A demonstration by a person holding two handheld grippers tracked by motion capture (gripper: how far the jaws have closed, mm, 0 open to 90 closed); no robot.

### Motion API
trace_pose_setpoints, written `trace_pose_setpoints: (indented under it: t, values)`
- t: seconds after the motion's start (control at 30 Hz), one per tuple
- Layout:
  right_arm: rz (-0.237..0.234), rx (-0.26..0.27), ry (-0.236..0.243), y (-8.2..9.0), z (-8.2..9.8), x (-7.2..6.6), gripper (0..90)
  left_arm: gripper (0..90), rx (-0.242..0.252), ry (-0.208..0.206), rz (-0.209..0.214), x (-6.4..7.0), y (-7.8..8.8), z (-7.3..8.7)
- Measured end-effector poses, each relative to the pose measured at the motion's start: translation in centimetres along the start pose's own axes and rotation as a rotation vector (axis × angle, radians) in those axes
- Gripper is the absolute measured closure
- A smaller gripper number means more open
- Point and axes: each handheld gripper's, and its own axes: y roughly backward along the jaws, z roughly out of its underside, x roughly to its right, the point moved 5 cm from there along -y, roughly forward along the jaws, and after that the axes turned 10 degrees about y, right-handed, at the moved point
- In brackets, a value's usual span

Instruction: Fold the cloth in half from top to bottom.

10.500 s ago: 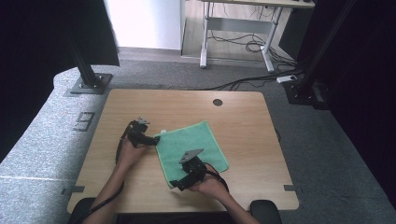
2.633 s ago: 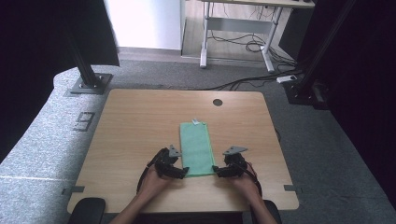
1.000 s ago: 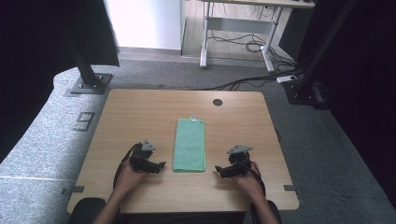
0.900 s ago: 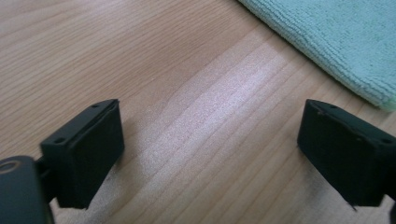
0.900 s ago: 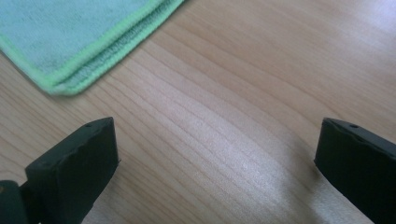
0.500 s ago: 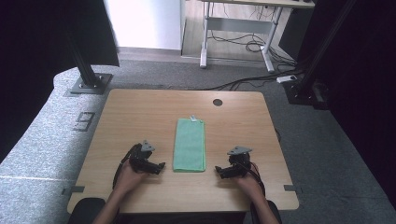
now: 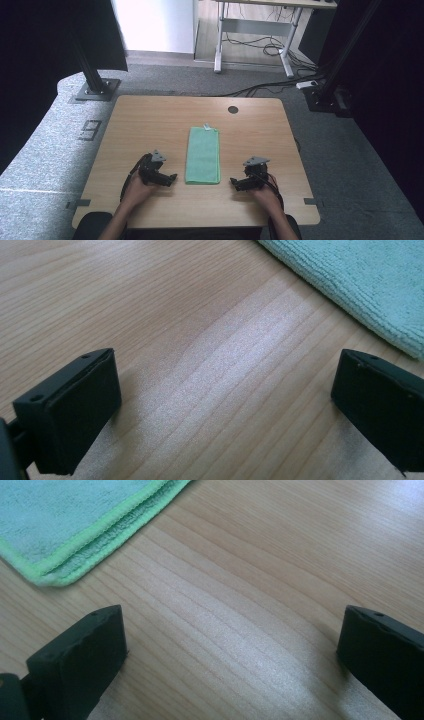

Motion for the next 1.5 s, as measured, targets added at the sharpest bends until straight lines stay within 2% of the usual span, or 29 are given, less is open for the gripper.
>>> trace_pose_setpoints:
  t: [0.1,0.2,0.27,0.3,0.37,0.47,0.53,0.7,0.93,1.17,1.2,1.3,1.5]
  values:
    - [-0.003,-0.008,-0.006,0.0,-0.1,-0.1,0.0,0.0,-0.009,0.001,0.0,0.0,0.0,-0.1]
    - [-0.012,0.006,-0.021,0.1,-0.4,-0.1,0.0,0.0,-0.019,0.029,0.012,0.0,-0.1,-0.6]
    - [-0.013,0.014,-0.022,0.1,-0.8,-0.1,0.0,0.7,0.0,0.051,0.028,-0.1,-0.2,-1.1]
    - [-0.014,0.018,-0.023,0.0,-0.9,-0.2,0.0,1.1,0.016,0.055,0.021,-0.1,-0.2,-1.8]
    - [-0.019,0.023,-0.026,-0.1,-1.3,-0.3,0.0,1.2,0.02,0.055,0.019,-0.2,-0.2,-2.0]
    - [-0.029,0.032,-0.014,-0.4,-2.0,-0.9,0.0,1.2,0.047,0.056,0.014,-0.3,-0.5,-3.7]
    - [-0.036,0.035,-0.011,-0.6,-2.3,-1.1,0.0,1.2,0.053,0.057,0.012,-0.3,-0.7,-4.1]
    - [-0.043,0.038,0.001,-1.6,-3.9,-1.7,0.0,1.1,0.059,0.045,-0.019,-0.4,-2.4,-6.4]
    - [-0.038,0.018,0.027,-3.1,-5.4,-2.0,0.0,0.9,0.066,0.046,-0.034,-0.2,-4.7,-8.2]
    - [-0.023,-0.015,0.05,-4.0,-5.6,-1.8,0.0,0.7,0.019,0.021,-0.096,-0.2,-6.3,-8.4]
    - [-0.025,-0.026,0.057,-4.2,-5.5,-1.9,0.0,0.3,0.015,0.02,-0.094,-0.2,-6.5,-8.3]
    - [-0.038,-0.026,0.038,-4.4,-5.3,-2.1,0.0,0.4,0.017,0.013,-0.088,-0.2,-6.3,-8.0]
    - [-0.049,-0.033,0.048,-3.7,-4.8,-3.0,0.0,0.4,0.007,-0.005,-0.074,0.4,-5.5,-6.9]
